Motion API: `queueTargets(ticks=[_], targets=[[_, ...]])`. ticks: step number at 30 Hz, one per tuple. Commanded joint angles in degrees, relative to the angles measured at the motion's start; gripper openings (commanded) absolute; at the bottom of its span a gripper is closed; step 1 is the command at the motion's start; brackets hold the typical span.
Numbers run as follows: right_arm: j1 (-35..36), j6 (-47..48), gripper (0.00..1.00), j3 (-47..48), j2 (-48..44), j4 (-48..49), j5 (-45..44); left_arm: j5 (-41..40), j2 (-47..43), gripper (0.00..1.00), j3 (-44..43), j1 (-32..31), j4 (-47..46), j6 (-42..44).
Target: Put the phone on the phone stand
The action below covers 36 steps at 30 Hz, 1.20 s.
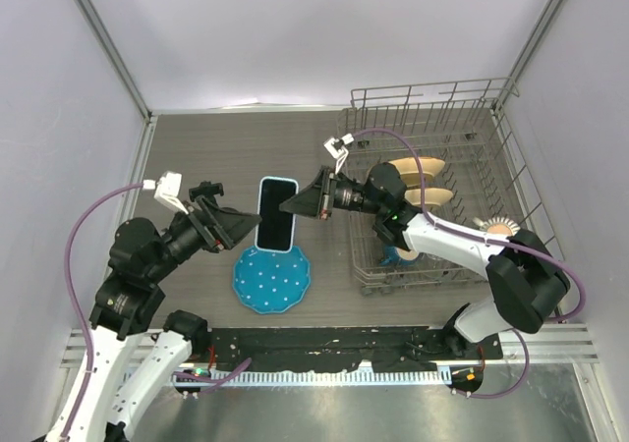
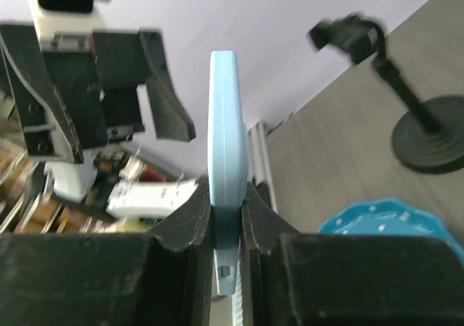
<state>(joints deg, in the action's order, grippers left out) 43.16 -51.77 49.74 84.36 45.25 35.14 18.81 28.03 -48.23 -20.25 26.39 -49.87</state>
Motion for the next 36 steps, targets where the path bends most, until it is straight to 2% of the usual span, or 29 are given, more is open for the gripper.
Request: queueTargets(ticks=[1, 3, 7, 11, 15, 22, 28, 31, 34, 36], targets=[[0.5, 4.7, 0.01, 6.1, -2.7, -2.6, 18.2, 12.5, 3.2, 0.78, 0.3, -0.1, -5.9, 1.6], [0.5, 7.1, 0.01, 6.6, -4.1, -4.9, 20.1, 17.6, 4.9, 0.78, 1.0, 0.0, -9.8, 0.1], [0.5, 11.5, 0.01, 7.1, -6.6, -10.7, 21.6, 19.6, 7.2, 0.77, 1.4, 0.0, -10.0, 0.8], [0.5, 11.5, 0.01, 7.7, -7.0, -11.2, 24.0, 21.6, 8.4, 0.69, 1.7, 0.0, -12.2, -0.1], [0.5, 11.3, 0.01, 8.0, -6.9, -11.2, 25.8, 25.4, 8.9, 0.63, 3.0, -0.1, -20.0, -3.1], [0.7, 9.1, 0.01, 8.2, -6.4, -8.0, 25.9, 28.1, 9.4, 0.43, 4.0, 0.0, -23.5, -4.9], [1.5, 4.4, 0.01, 8.4, -4.0, -1.5, 25.7, 29.1, 9.7, 0.41, 4.2, -0.1, -23.4, -5.2], [1.7, 2.8, 0.01, 8.6, -3.1, 0.5, 25.8, 28.8, 9.6, 0.35, 4.0, -0.1, -23.1, -5.2], [1.8, 2.7, 0.01, 8.7, -2.9, 0.8, 25.8, 26.7, 10.0, 0.23, 2.2, -0.1, -19.6, -3.6], [1.9, 3.0, 0.01, 8.8, -2.9, 0.5, 25.7, 25.6, 10.1, 0.11, 0.6, 0.0, -16.8, -2.5]])
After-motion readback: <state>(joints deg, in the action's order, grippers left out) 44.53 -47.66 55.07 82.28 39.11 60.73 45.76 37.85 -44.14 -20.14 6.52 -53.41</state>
